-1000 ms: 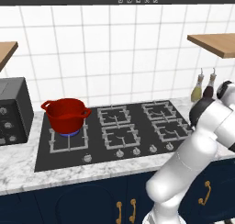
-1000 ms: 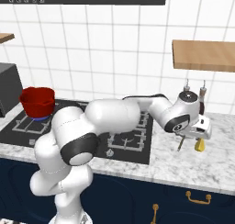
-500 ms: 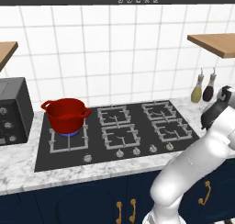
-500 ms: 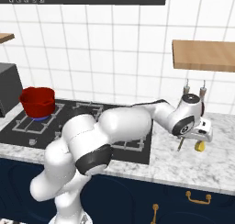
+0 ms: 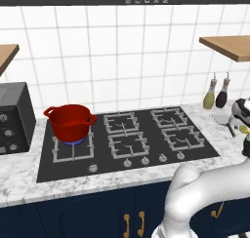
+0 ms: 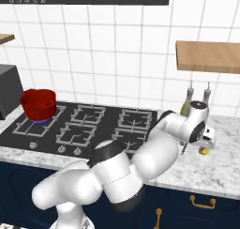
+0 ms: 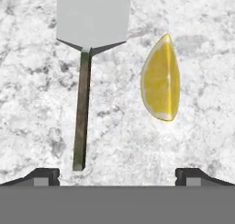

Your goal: Put the mushroom and lemon wedge in the pot. Retrieve the spatula and lightly stir the vegetables in the pot.

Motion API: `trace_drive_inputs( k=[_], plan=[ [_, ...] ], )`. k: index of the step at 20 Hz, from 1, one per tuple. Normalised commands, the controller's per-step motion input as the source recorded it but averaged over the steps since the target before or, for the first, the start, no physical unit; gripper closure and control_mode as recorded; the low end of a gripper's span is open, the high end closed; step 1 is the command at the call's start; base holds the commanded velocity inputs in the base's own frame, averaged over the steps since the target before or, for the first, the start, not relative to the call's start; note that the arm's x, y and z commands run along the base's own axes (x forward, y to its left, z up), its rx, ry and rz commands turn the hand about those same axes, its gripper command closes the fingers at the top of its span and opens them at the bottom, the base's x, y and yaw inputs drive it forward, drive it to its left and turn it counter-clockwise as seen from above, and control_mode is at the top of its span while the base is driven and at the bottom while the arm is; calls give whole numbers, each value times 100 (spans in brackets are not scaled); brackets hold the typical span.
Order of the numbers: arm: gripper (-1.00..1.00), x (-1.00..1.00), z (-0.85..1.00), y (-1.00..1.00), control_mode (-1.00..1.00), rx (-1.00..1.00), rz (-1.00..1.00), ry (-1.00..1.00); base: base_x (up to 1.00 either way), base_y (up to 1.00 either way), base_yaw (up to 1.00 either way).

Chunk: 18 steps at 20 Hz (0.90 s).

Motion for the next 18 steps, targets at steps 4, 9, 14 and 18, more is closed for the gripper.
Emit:
trace_drive_inputs(
  k=[4,9,14,18],
  plan=[
    [-100,18,-1,-27,-100,1,0,9,0,0,0],
    [-100,6,-5,-27,-100,1,0,6,0,0,0],
    [-100,18,-28,-18,-100,0,0,5,0,0,0],
    [-100,28,-48,-4,-100,0,0,1,0,0,0]
  ],
)
